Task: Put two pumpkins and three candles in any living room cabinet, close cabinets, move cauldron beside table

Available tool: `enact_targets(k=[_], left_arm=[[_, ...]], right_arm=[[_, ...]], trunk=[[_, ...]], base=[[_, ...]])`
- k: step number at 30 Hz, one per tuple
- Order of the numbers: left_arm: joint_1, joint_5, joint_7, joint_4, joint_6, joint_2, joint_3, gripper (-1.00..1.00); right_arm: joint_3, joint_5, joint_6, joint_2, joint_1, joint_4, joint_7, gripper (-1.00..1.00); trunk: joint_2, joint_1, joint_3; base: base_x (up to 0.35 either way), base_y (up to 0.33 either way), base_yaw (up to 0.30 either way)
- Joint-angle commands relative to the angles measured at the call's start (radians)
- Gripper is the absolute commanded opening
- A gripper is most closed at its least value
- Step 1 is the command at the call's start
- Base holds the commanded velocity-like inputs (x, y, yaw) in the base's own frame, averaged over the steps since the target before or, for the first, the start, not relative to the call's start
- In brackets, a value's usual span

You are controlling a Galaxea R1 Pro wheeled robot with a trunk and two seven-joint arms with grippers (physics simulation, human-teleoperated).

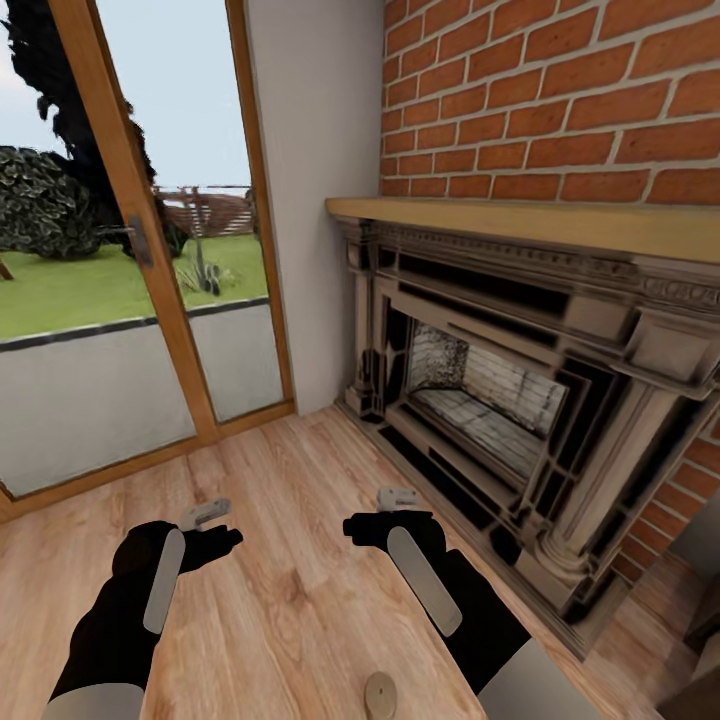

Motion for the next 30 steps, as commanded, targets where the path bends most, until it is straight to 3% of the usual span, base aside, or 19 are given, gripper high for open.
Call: enact_targets(k=[1, 10, 17, 30], left_arm=[[0.0, 0.0, 0.0, 0.0, 0.0, 0.0, 0.0, 1.0], [0.0, 0.0, 0.0, 0.001, 0.0, 0.0, 0.0, 1.0], [0.0, 0.0, 0.0, 0.001, 0.0, 0.0, 0.0, 1.0], [0.0, -0.001, 0.003, 0.001, 0.0, -0.005, -0.002, 1.0]], right_arm=[[0.0, 0.0, 0.0, 0.0, 0.0, 0.0, 0.0, 1.0], [0.0, 0.0, 0.0, 0.0, 0.0, 0.0, 0.0, 1.0], [0.0, 0.001, 0.0, 0.001, 0.0, 0.0, -0.001, 1.0], [-0.002, 0.0, 0.0, 0.0, 0.0, 0.0, -0.001, 1.0]], trunk=[[0.0, 0.0, 0.0], [0.0, 0.0, 0.0], [0.0, 0.0, 0.0], [-0.014, 0.008, -0.006]], base=[[0.226, 0.122, -0.019], [0.189, 0.203, -0.1], [0.03, 0.253, -0.006], [0.001, 0.024, 0.0]])
